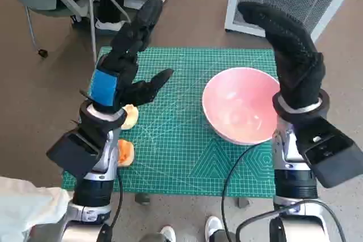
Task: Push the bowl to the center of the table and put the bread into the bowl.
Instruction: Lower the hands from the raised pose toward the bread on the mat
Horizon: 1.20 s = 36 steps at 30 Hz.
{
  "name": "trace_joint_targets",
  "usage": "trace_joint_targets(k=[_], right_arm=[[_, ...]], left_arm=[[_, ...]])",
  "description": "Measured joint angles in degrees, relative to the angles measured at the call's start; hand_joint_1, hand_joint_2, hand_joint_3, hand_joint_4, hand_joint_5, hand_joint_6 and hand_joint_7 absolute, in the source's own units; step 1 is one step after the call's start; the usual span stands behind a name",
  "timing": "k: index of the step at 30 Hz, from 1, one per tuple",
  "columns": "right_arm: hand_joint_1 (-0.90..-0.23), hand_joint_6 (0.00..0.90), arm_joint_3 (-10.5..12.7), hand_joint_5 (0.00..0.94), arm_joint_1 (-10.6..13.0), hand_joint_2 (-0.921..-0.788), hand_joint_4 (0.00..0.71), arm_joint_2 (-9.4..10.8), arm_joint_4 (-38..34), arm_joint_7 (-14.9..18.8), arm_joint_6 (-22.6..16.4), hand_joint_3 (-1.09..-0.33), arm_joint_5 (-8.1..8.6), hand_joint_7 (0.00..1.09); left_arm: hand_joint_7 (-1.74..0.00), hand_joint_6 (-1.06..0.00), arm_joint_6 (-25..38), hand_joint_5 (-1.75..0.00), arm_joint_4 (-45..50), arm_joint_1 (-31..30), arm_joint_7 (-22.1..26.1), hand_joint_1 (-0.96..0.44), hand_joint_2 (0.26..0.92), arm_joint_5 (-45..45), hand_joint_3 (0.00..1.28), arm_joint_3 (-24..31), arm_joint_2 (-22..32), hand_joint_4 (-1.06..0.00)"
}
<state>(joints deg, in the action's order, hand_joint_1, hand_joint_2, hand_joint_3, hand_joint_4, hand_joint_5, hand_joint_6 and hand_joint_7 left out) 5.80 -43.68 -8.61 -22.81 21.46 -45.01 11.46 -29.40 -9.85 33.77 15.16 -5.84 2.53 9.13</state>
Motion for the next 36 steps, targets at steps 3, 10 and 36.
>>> trace_joint_targets(k=[3,10,36], right_arm=[[-0.582,-0.001,-0.02,0.063,0.0,-0.921,0.235,0.02,-0.05,0.0,-0.1,-0.831,0.0,0.66],[-0.583,-0.001,-0.03,0.061,0.05,-0.921,0.236,0.02,-0.37,0.01,-0.47,-0.831,0.01,0.66],[-0.536,-0.001,9.37,0.085,2.53,-0.921,0.201,-7.42,-17.87,-6.57,-4.26,-0.896,-0.72,0.55]], left_arm=[[0.0,-0.31,-0.11,0.0,-0.18,0.0,0.0,-0.41,0.921,0.0,0.3,0.12,0.02,-0.21],[0.0,-0.31,-0.13,0.0,-0.37,0.0,0.01,-0.4,0.921,-0.17,0.3,0.28,0.01,-0.21],[0.0,-0.31,-2.53,0.0,-2.45,-0.3,0.63,-0.41,0.921,-1.02,0.31,1.22,0.74,-0.21]])
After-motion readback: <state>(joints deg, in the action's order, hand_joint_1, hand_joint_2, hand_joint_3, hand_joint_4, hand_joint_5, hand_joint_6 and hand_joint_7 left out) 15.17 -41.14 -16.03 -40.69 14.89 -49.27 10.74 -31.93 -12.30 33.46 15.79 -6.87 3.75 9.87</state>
